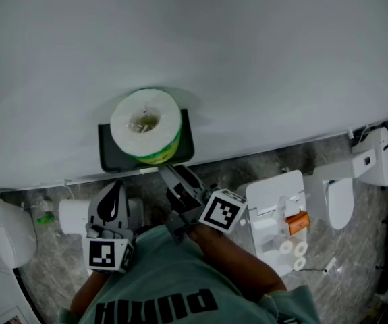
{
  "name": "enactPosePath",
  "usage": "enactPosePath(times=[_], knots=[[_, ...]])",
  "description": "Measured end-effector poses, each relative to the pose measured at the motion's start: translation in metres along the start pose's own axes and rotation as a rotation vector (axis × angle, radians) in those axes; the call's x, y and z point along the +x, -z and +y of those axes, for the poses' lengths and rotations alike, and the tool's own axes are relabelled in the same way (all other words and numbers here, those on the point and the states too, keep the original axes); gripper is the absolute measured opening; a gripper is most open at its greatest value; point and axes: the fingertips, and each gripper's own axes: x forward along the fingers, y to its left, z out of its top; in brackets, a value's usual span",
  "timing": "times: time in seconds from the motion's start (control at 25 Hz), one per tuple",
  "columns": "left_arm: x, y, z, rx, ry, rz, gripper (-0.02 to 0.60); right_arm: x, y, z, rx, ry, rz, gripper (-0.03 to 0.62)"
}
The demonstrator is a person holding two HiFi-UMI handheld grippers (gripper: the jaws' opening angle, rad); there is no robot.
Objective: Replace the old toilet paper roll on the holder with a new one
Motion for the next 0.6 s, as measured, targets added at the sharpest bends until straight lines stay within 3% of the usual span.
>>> enactPosePath(times=[0.4, 0.6], knots=[[0.017, 0.004, -0.024, 0.005, 0.021, 0.035, 0.005, -0.013, -0.026, -0.008, -0.001, 0.002, -0.007, 0.176], [0.025, -0.001, -0.038, -0.004, 0.024, 0.01, 0.005, -0.021, -0.038, -0.01, -0.011, 0.003, -0.005, 0.178]])
